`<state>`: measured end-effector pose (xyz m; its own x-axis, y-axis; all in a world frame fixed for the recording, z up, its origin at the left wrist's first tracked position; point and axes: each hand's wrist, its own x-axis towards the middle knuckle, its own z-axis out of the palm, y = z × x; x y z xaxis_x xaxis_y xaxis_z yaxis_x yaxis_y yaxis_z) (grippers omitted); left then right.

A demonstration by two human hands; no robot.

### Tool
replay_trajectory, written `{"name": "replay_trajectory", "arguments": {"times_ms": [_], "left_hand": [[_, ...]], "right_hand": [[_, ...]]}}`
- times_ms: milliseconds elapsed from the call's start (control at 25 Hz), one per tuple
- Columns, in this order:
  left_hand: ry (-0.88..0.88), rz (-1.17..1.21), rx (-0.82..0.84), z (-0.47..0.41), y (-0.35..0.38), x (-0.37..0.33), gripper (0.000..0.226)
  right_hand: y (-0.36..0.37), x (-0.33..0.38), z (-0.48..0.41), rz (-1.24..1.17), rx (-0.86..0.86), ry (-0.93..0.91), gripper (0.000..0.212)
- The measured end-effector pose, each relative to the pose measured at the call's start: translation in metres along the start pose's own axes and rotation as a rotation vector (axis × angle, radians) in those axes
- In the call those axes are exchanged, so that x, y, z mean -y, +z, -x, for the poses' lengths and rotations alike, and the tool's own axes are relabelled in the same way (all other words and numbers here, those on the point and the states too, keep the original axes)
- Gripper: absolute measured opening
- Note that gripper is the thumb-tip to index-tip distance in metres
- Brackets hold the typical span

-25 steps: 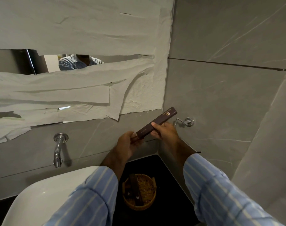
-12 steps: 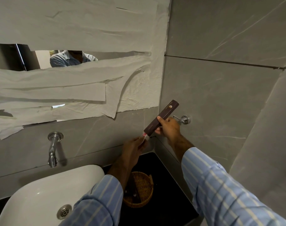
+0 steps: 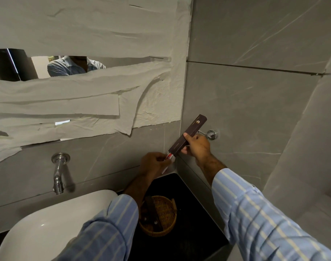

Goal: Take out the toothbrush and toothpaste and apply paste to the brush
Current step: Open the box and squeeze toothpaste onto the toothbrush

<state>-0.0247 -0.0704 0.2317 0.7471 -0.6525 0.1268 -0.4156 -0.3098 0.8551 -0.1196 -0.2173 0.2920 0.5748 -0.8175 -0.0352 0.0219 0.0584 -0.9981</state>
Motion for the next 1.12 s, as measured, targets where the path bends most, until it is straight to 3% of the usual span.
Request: {"name": "replay_trajectory", "arguments": {"times_ms": [200, 360, 520, 640, 800, 960, 1120], "left_hand": [[0.105, 0.054, -0.076, 0.009, 0.001, 0.015, 0.022], [0.06, 0.171, -0.034, 0.019, -0.012, 0.037, 0.006], [-0.054, 0.297, -0.071, 0.027, -0.03, 0.057, 0.022], [-0.128, 0.388, -0.094, 0.031, -0.036, 0.063, 0.014], [-0.222, 0.452, -0.056, 0.032, -0.025, 0.061, 0.006], [-0.312, 0.461, 0.067, 0.037, 0.009, 0.06, 0.021], [-0.359, 0.273, 0.119, 0.053, 0.054, 0.069, 0.02]], "right_hand": [[-0.004, 0.0, -0.004, 0.017, -0.058, -0.03, 0.018], [-0.016, 0.008, -0.007, 0.068, -0.162, -0.078, 0.027], [-0.029, 0.004, -0.009, 0.106, -0.227, -0.099, 0.027], [-0.032, -0.008, -0.005, 0.115, -0.235, -0.072, 0.022], [-0.037, -0.032, 0.007, 0.121, -0.128, 0.114, 0.024], [-0.053, -0.067, 0.034, 0.144, -0.024, 0.319, 0.022], [-0.082, -0.11, 0.065, 0.176, 0.033, 0.498, 0.021]]}}
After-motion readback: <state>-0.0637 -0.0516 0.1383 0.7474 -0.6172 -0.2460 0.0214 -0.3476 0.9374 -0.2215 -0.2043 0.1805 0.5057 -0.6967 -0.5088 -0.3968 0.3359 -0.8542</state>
